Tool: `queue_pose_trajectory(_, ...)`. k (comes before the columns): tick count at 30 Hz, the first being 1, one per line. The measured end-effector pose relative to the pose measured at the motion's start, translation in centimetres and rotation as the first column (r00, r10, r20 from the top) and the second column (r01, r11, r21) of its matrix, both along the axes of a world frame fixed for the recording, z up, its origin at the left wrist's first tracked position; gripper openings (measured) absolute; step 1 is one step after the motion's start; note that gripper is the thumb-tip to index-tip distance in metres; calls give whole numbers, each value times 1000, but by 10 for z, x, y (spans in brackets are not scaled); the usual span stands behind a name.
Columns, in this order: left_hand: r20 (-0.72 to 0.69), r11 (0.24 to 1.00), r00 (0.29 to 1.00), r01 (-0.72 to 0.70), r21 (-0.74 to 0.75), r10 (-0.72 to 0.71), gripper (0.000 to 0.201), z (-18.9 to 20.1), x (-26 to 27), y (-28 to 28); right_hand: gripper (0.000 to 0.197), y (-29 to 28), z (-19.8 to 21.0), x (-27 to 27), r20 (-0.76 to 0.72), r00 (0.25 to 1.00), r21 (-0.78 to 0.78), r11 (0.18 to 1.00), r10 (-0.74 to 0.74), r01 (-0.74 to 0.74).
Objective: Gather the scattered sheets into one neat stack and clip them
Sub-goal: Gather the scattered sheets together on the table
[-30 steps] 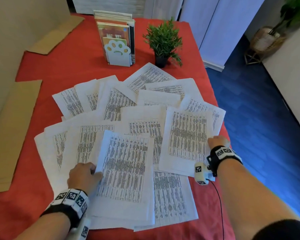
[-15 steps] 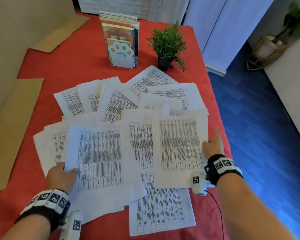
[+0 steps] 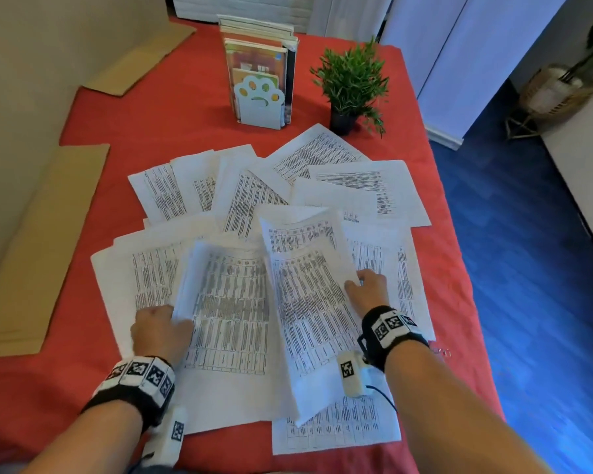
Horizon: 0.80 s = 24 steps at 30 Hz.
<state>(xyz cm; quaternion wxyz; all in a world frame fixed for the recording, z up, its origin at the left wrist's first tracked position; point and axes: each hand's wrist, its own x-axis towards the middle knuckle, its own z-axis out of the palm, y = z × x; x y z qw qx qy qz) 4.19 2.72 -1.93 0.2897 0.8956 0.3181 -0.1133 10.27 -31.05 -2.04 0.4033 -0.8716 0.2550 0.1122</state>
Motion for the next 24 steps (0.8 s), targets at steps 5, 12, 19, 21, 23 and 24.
queue_pose_trajectory(5, 60, 991, 997, 62, -117, -56, 11, 3, -5, -2, 8, 15, 9, -1, -17, 1000, -9, 1000, 19, -19)
queue_pose_trajectory(12, 222, 962, 953, -158, -221, 207, 60, 11, -10, 26, 40, -23, 22, -10, -11, 986, -40, 985, -166, 165)
queue_pose_trajectory(19, 153, 981, 980, -102, -162, 127, 20, 13, -13, 48, 17, -48, 13, -53, -176, 977, -105, 989, -120, 103)
queue_pose_trajectory(21, 158, 980, 981, -87, -181, 117, 21, 9, -15, 50, 12, -44, 13, -66, -191, 975, -115, 989, -114, 93)
queue_pose_trajectory(23, 143, 965, 981, -91, -247, 129, 18, 7, -18, 46, 8, -38, 11, -77, -198, 974, -119, 989, -108, 86)
queue_pose_trajectory(24, 132, 953, 982, -89, -289, 132, 23, 8, -20, 42, 15, -34, 8, -83, -208, 973, -125, 989, -99, 74)
